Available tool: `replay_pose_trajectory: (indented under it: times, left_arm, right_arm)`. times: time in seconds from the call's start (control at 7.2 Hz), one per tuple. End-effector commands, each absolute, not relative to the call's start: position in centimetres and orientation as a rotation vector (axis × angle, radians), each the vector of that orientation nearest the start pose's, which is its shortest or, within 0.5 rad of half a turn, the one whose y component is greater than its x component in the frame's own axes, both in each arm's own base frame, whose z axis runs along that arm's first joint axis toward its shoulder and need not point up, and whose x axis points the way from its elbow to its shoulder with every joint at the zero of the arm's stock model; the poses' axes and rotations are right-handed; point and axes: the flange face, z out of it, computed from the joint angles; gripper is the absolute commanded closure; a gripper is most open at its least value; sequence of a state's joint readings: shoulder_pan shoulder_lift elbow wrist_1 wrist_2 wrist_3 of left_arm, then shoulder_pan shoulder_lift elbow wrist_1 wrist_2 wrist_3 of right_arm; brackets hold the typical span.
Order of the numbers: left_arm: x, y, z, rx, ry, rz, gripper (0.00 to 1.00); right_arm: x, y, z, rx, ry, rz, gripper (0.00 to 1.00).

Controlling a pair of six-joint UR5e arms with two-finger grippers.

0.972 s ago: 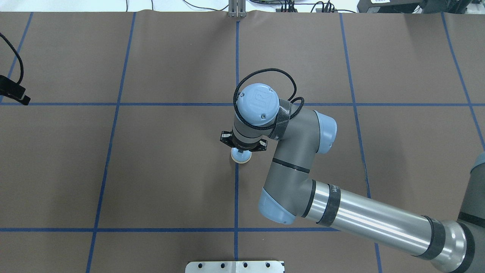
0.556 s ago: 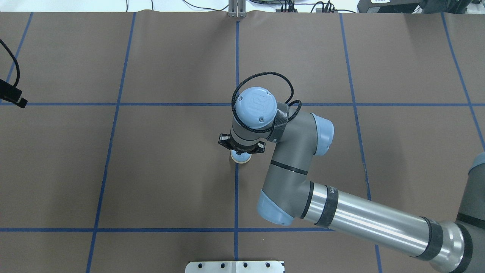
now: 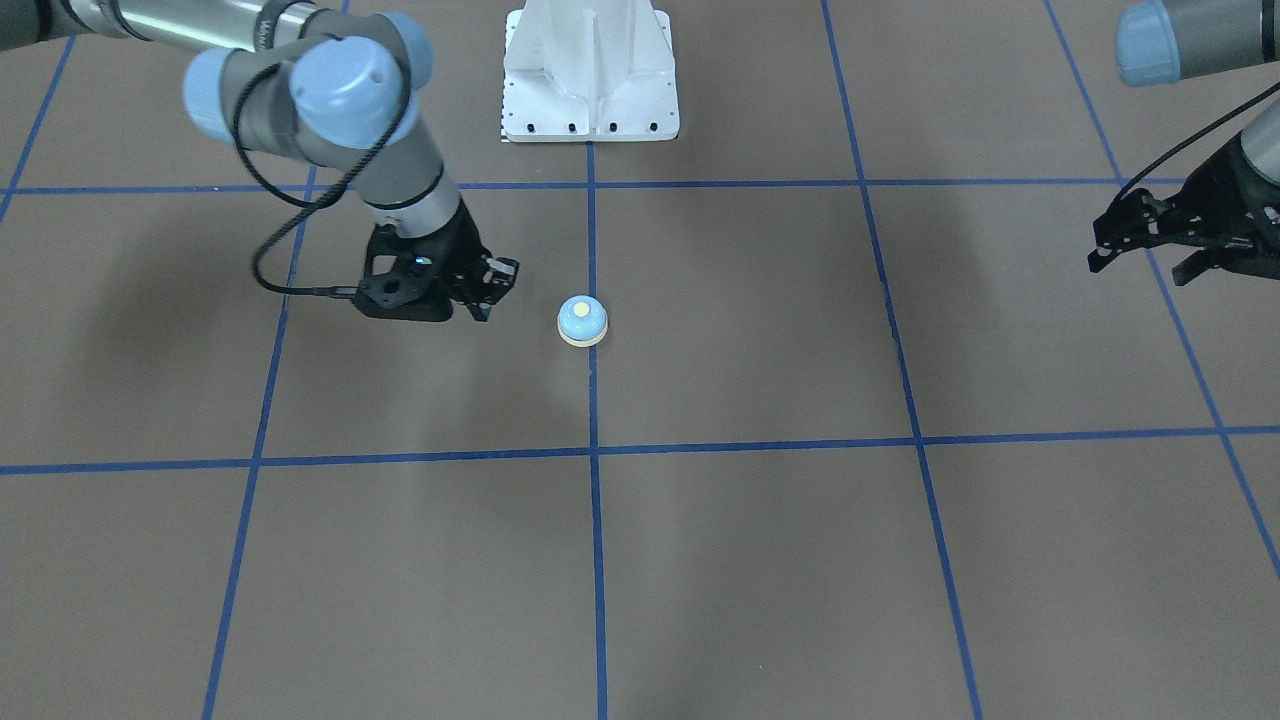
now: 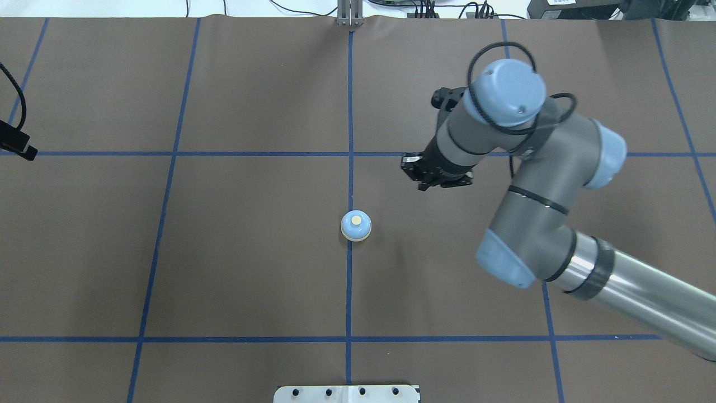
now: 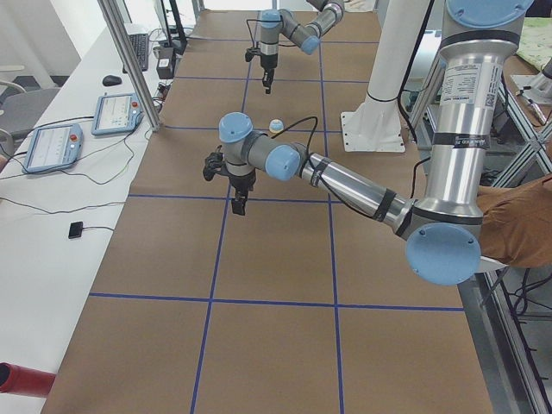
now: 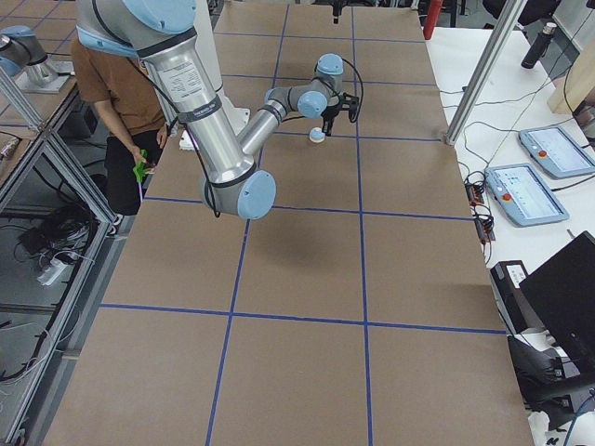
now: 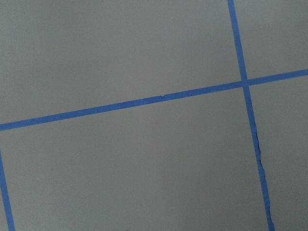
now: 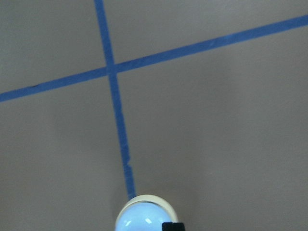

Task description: Place and press bell with both arms

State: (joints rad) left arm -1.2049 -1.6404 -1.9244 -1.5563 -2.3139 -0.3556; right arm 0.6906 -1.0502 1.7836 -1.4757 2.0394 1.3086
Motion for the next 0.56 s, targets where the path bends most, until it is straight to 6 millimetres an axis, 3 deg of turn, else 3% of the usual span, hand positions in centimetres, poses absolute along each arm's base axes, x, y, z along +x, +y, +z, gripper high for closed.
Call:
replay_pose_trajectory:
  times: [0.0,0.14,0.28,0.42]
  left_arm:
    - [11.3,-49.4,46.3,0.122,0.805,0.202,0.01]
    - [8.9,-48.5,48.8,0.138,0.758,0.230,0.01]
    - [7.2,-47.9,50.8,0.151,0.721,0.275,0.01]
    - [5.6,-46.6,53.1,0.132,0.710,0.275,0.01]
  right_arm:
    - [-33.8,-48.3,32.2,0.041,-0.875,0.163,0.00]
    - [-28.9,-49.7,35.7,0.087,-0.840,0.077,0.00]
    - [-22.9,-51.2,39.2,0.102,-0.833,0.022,0.00]
    - [-17.4,-51.4,42.4,0.116,-0.830,-0.015,0.00]
